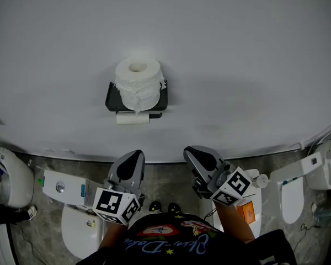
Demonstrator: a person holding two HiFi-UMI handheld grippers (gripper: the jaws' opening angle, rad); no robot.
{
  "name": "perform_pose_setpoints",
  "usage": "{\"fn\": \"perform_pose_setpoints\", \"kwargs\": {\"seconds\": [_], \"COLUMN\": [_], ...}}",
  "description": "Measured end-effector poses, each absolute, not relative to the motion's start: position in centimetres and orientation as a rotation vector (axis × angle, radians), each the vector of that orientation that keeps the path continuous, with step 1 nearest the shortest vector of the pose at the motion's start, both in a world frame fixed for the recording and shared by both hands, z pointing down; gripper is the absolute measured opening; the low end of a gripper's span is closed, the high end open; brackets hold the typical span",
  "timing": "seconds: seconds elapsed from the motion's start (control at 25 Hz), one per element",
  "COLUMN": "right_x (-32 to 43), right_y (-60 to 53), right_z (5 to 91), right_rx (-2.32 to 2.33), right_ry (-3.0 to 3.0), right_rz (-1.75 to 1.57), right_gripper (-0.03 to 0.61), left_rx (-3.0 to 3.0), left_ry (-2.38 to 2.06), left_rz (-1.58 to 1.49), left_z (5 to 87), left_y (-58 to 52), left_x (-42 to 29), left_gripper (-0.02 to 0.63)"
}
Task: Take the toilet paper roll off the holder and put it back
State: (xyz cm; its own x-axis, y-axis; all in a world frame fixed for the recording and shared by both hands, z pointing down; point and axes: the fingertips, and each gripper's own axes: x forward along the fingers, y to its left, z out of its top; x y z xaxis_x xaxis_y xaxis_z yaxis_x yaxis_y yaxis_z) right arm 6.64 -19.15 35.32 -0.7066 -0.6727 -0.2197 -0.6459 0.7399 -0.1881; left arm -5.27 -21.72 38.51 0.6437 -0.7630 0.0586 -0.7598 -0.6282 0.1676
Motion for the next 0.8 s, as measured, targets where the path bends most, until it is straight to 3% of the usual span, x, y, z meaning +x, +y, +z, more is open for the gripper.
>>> {"fn": "perform_pose_setpoints", "kwargs": {"seconds": [0.8], "right_x": [6.2], "right_y": [-18.2], "right_z": [36.1], "right_rx": [-1.050], "right_ry": [2.683], "right_rz": [-0.160], "right_gripper": [0.015], "left_rx": [2.686], "left_ry": [-1.248], "left_rz": [-0.019], "left_z": [38.5], "left_y": [-21.1], "left_x": [-5.4], "left_gripper": [-0.002]}}
